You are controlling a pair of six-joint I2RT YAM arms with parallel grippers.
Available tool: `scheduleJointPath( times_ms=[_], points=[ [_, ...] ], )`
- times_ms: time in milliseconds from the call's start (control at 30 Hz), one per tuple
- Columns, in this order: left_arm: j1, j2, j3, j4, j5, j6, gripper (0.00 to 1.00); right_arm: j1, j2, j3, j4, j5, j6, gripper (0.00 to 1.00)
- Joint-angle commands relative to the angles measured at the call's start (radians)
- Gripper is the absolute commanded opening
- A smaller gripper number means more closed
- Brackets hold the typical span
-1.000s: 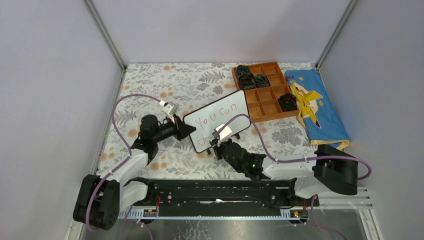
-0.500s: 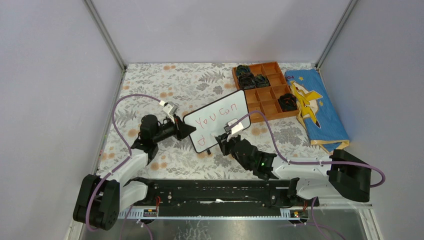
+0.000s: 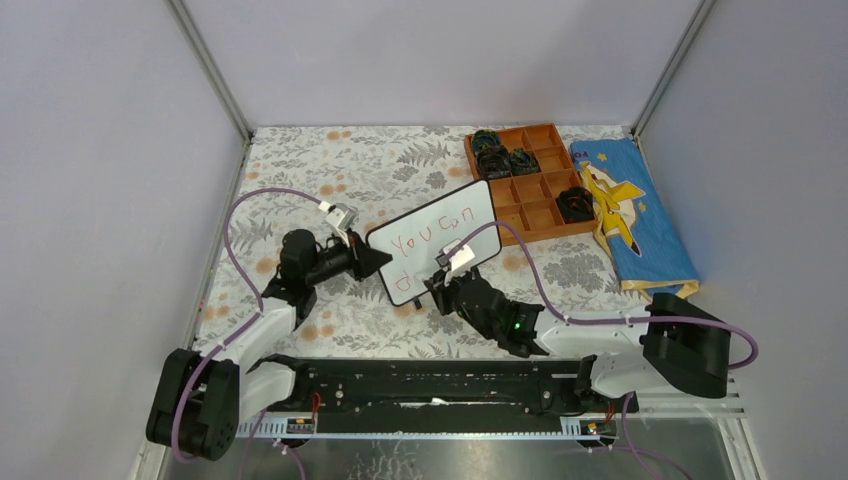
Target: Write a sentence on the whiteboard
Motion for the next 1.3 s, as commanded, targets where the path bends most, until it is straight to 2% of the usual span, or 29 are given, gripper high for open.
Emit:
scheduleJointPath(
  times_ms=[0,667,1267],
  points=[
    [-0.004,0.013,-0.001,-0.086,-0.086,0.103,0.13,-0.005,0.012,0.046,0.047,0.02,0.012,0.0],
    [-0.003,0.013,-0.001,-0.087,-0.088,0.103,0.13,-0.013,0.079,0.045,0.061,0.031,0.041,0.0],
    [-0.004,0.009,-0.001,-0.087,-0.091,0.103,0.13,-0.018,0.051,0.0,-0.003,0.078,0.055,0.0]
  ],
)
